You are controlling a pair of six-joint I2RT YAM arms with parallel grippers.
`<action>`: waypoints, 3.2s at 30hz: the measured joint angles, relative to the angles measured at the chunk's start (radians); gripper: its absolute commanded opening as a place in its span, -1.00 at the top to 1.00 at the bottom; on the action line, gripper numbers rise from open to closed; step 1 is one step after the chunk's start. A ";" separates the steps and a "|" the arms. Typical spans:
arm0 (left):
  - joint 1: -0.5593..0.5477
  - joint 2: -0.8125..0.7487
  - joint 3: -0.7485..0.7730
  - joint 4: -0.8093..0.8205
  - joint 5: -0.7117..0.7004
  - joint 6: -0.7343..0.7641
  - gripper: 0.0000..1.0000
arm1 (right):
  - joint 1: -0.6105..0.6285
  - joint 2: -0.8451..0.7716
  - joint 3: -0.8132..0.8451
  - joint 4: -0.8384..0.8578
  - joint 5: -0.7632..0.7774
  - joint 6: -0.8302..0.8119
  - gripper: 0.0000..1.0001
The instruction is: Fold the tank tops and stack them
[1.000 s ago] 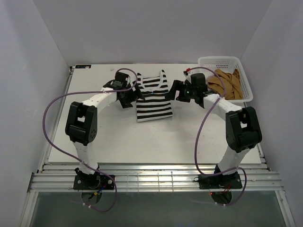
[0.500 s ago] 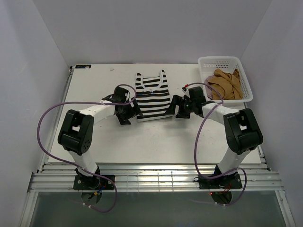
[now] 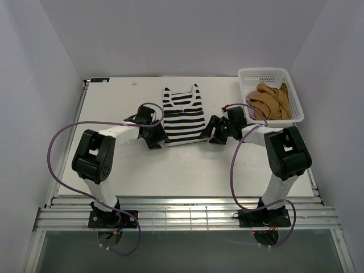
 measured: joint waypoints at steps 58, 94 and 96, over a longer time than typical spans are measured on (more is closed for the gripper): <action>-0.109 -0.423 -0.029 -0.141 0.134 -0.144 1.00 | -0.061 -0.648 -0.203 -0.349 -0.117 -0.050 0.85; 0.057 0.231 0.518 -0.121 0.179 -0.039 1.00 | -0.178 0.016 0.318 -0.297 -0.252 -0.125 0.85; 0.066 0.261 0.549 -0.119 0.183 -0.035 1.00 | -0.179 0.048 0.343 -0.290 -0.252 -0.124 0.85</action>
